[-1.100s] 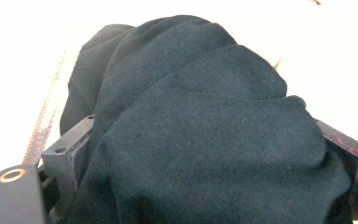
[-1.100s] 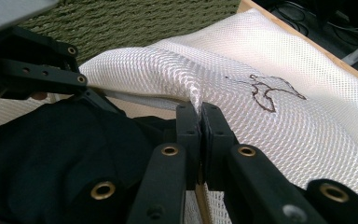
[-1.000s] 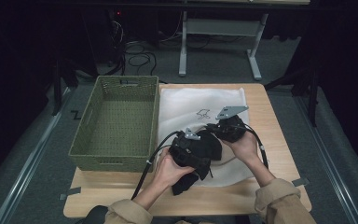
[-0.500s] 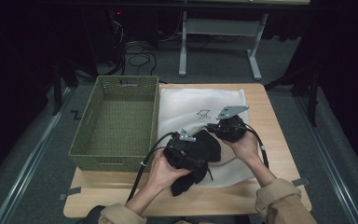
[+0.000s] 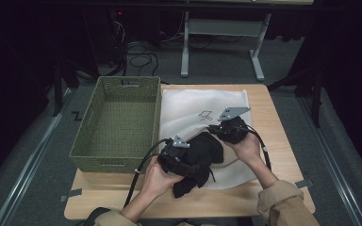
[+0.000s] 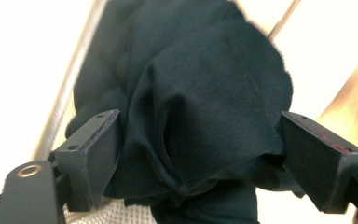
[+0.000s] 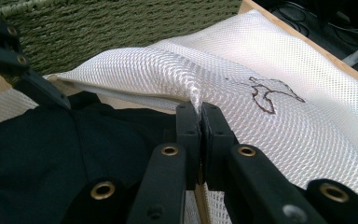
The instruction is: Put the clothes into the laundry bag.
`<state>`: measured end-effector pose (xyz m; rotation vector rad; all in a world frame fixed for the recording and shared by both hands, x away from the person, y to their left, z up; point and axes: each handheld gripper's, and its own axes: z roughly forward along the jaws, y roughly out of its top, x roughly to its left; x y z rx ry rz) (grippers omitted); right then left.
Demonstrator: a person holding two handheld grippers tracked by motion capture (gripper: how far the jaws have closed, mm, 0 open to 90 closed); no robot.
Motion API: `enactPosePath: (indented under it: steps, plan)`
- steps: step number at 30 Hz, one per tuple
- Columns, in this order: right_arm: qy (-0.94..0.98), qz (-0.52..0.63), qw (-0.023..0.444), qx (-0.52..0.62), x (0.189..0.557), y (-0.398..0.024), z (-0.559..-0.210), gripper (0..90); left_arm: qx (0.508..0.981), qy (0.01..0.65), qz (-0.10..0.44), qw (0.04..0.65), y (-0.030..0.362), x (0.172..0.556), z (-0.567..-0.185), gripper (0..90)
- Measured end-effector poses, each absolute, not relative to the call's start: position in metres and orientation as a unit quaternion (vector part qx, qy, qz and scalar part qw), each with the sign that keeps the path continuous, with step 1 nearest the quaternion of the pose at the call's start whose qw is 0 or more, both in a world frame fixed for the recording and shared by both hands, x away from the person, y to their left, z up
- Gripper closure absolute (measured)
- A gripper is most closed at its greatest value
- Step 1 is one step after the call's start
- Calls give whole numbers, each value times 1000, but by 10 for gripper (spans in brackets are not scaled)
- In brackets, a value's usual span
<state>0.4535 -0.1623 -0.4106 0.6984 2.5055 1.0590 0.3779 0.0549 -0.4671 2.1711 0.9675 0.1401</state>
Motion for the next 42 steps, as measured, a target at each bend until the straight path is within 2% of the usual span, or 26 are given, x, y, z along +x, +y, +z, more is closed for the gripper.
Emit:
enactPosePath:
  steps: [6, 13, 19, 25, 33, 42]
  plan:
    - [880, 370, 165, 248, 453, -164, -410, 881, 850, 388, 59, 352, 53, 379, -482, 219]
    - [880, 370, 164, 248, 453, -162, -411, 881, 859, 384, 105, 320, 49, 373, -484, 359]
    - [881, 371, 165, 243, 453, -161, -411, 881, 860, 392, 116, 305, 46, 376, -484, 415]
    - [880, 371, 165, 247, 453, -161, -410, 881, 871, 379, 132, 284, 40, 378, -480, 542]
    - [879, 374, 165, 246, 453, -162, -410, 881, 867, 371, 115, 313, 42, 378, -473, 759]
    - [879, 373, 166, 246, 453, -161, -410, 881, 861, 369, 96, 336, 42, 382, -469, 820]
